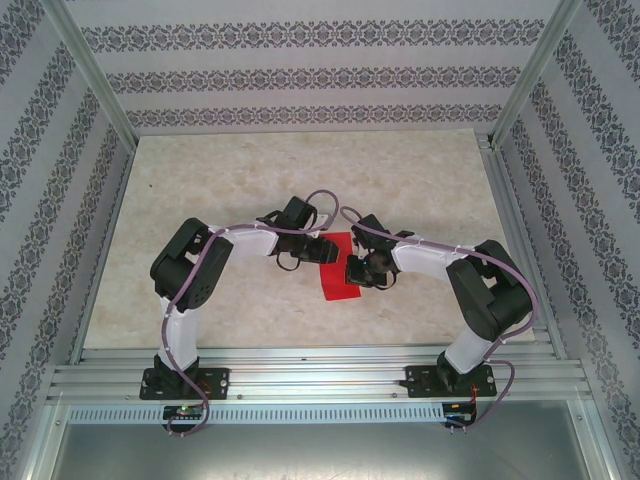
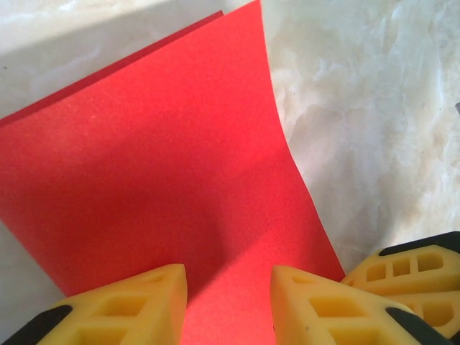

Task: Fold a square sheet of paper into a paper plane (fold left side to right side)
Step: First fold the square sheet of paper in half at the center of the table.

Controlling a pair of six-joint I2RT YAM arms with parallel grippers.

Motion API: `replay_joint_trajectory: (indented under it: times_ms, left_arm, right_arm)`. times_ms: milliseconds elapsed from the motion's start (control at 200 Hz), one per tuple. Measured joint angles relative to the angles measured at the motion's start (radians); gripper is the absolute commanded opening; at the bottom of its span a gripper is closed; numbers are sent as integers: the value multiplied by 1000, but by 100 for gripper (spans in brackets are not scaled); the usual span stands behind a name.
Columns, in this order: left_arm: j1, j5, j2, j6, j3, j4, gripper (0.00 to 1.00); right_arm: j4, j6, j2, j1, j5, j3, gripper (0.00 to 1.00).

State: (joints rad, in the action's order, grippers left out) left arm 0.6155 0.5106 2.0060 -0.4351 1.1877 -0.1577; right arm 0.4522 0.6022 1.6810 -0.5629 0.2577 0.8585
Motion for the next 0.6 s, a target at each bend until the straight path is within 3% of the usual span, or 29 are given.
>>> replay_joint_trajectory:
  times_ms: [599]
  left_arm:
    - [-84, 27, 13, -4, 1, 72, 50]
  right_arm:
    - [-11, -3, 7, 0, -5, 4, 12]
